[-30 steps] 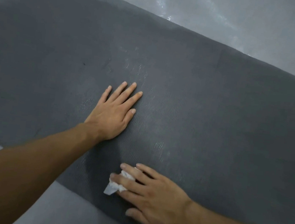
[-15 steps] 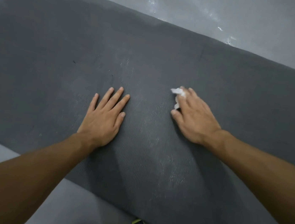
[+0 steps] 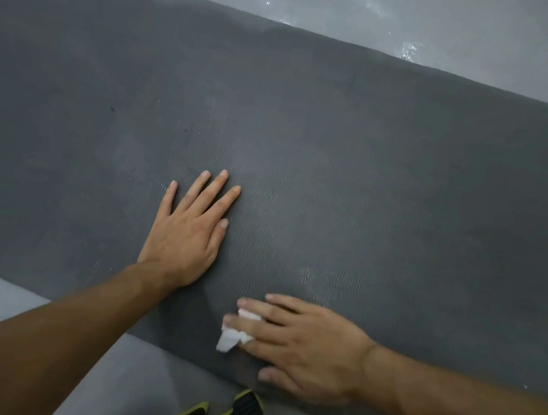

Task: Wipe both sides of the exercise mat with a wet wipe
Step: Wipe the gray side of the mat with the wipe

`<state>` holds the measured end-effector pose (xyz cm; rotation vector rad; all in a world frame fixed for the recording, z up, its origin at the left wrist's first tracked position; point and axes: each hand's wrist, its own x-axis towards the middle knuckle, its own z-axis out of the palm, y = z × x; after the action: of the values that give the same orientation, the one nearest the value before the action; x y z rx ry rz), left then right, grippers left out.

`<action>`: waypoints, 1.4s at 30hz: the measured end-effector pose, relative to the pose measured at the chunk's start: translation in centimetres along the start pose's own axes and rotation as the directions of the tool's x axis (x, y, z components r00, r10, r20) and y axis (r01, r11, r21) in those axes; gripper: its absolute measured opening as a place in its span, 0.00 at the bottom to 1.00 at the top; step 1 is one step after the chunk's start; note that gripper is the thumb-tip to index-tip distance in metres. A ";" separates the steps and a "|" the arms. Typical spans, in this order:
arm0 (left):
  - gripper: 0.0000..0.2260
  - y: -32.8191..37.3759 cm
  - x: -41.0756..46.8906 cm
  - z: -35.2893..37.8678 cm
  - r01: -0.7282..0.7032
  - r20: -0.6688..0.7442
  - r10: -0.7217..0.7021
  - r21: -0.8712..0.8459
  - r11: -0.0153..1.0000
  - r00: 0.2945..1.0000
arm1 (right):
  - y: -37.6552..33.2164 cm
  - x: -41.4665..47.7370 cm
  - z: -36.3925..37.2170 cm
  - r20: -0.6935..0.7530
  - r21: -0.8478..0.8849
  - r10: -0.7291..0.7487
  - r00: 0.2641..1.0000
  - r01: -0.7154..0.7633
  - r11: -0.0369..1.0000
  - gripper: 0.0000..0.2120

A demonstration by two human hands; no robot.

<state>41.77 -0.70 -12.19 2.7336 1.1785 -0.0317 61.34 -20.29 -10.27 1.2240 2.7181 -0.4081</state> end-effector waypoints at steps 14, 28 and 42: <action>0.26 5.7 2.4 0.9 -0.097 0.027 0.097 0.006 0.995 0.995 | 9.3 -3.8 -2.4 -0.018 0.180 0.570 0.821 -0.558 0.810 0.31; 0.27 6.2 3.0 0.9 -0.125 0.006 0.125 0.013 0.992 0.992 | 5.3 -11.1 1.0 0.004 -0.035 0.302 0.953 -0.302 0.953 0.27; 0.26 7.5 3.2 1.0 -0.164 0.014 0.164 -0.014 0.986 0.986 | 5.3 -7.3 -0.9 0.045 0.127 0.367 0.929 -0.370 0.920 0.31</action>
<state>49.45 -3.59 -12.39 2.8034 0.9419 -0.0246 70.13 -21.93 -8.74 1.7136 2.3953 -0.5546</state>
